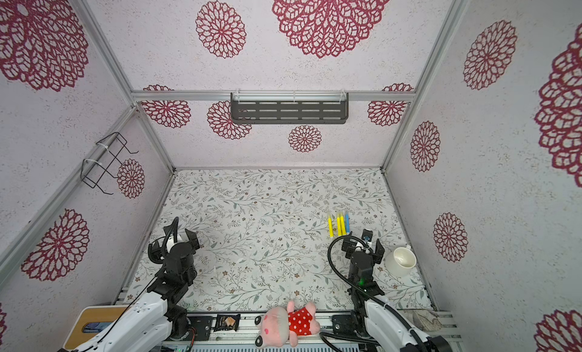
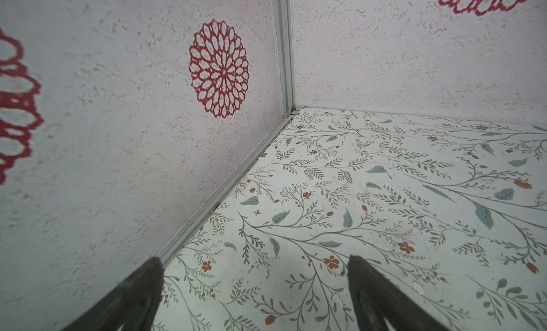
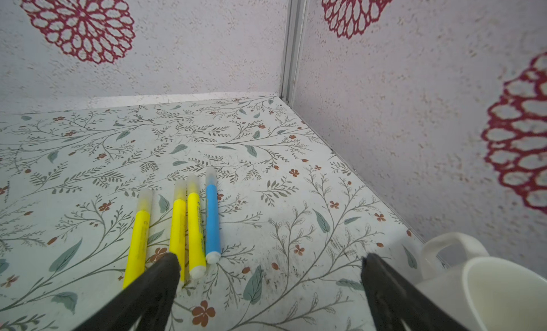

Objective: Insert pens into pen caps
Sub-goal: Reset both arms

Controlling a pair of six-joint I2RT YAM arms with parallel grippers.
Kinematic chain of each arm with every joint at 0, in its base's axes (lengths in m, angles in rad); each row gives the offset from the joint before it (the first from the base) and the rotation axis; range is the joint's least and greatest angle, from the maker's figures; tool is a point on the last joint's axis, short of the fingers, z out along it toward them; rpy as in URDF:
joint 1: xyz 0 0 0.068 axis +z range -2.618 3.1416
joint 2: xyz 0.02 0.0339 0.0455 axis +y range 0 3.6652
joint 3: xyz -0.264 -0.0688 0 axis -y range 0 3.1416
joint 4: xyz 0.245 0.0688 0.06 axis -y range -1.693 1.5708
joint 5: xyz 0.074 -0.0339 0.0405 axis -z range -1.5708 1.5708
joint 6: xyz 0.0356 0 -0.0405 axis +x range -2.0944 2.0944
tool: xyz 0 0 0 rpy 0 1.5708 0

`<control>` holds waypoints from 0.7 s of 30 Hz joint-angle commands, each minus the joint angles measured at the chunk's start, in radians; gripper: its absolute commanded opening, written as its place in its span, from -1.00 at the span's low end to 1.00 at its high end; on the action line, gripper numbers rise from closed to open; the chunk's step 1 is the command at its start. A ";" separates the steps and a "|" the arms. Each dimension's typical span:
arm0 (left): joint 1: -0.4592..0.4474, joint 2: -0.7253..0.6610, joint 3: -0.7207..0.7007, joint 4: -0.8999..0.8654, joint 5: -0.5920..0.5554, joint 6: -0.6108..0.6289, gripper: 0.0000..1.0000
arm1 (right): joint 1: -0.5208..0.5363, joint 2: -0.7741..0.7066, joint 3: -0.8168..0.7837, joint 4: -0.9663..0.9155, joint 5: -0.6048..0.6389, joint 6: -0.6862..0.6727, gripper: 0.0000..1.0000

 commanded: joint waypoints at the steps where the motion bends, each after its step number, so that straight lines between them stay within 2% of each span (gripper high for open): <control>1: 0.011 0.003 0.012 0.021 0.015 -0.009 0.98 | 0.002 0.037 -0.008 0.155 0.054 -0.032 0.98; 21: 0.100 -0.009 -0.035 0.149 0.071 0.026 0.98 | -0.010 0.456 0.047 0.619 0.108 -0.117 0.98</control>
